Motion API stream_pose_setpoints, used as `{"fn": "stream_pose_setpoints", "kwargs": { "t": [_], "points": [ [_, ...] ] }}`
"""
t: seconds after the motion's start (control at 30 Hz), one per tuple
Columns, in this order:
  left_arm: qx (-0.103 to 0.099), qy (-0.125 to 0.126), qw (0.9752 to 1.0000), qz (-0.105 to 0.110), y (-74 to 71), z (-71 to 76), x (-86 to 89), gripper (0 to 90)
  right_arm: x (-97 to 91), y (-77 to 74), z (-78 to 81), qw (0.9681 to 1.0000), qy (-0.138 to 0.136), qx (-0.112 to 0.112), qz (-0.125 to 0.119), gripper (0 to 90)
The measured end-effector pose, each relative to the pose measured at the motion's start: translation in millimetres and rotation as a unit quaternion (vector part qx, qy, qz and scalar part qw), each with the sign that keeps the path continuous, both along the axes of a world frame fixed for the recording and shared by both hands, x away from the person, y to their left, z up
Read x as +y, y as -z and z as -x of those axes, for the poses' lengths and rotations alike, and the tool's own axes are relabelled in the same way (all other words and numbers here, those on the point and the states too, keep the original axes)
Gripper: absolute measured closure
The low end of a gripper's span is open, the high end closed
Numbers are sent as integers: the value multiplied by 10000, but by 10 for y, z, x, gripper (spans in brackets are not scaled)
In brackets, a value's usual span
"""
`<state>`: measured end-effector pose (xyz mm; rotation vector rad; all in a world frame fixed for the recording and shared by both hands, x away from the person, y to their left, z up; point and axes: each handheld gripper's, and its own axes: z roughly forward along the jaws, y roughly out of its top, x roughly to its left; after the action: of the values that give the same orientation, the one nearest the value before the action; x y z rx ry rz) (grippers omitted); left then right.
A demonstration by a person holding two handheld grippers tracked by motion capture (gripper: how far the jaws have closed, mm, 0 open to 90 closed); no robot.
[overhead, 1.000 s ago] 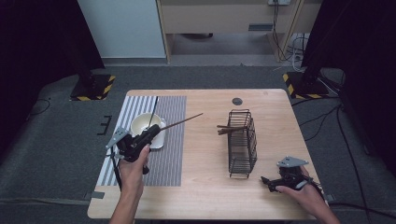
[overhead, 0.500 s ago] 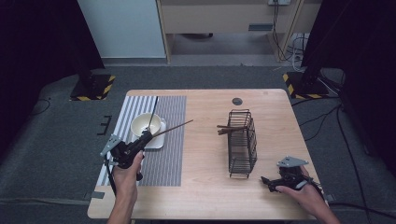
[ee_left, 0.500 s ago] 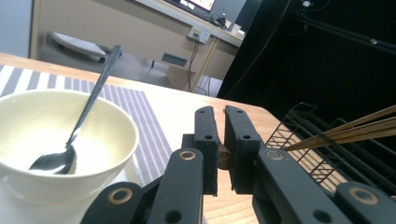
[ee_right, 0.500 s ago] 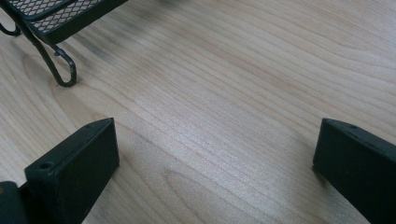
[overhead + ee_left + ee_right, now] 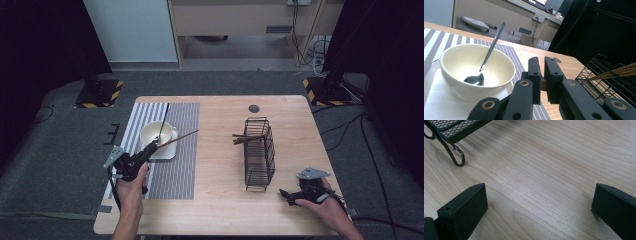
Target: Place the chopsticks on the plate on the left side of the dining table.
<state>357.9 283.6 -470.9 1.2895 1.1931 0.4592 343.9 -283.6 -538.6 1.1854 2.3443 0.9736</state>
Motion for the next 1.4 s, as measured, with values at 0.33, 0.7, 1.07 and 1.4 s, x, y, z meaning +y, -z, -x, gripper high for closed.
{"fn": "stream_pose_setpoints", "kwargs": {
  "t": [0.33, 0.7, 1.07, 1.4],
  "points": [
    [0, -116, 9999, -51, 16, 62, 159, 835, 0, 0, 0, 10000, -3, 1, -1, 2],
    [87, -192, 9998, -18, 94, 102, 261, 835, -1, 0, 0, 10000, -3, -2, 3, 2],
    [119, -178, 9997, -91, 140, 118, 286, 835, 0, 0, 0, 10000, -2, 0, 3, 2],
    [241, -40, 9992, -316, 215, 162, 345, 832, -1, 0, 0, 10000, -3, -2, 3, 2]
  ]
}}
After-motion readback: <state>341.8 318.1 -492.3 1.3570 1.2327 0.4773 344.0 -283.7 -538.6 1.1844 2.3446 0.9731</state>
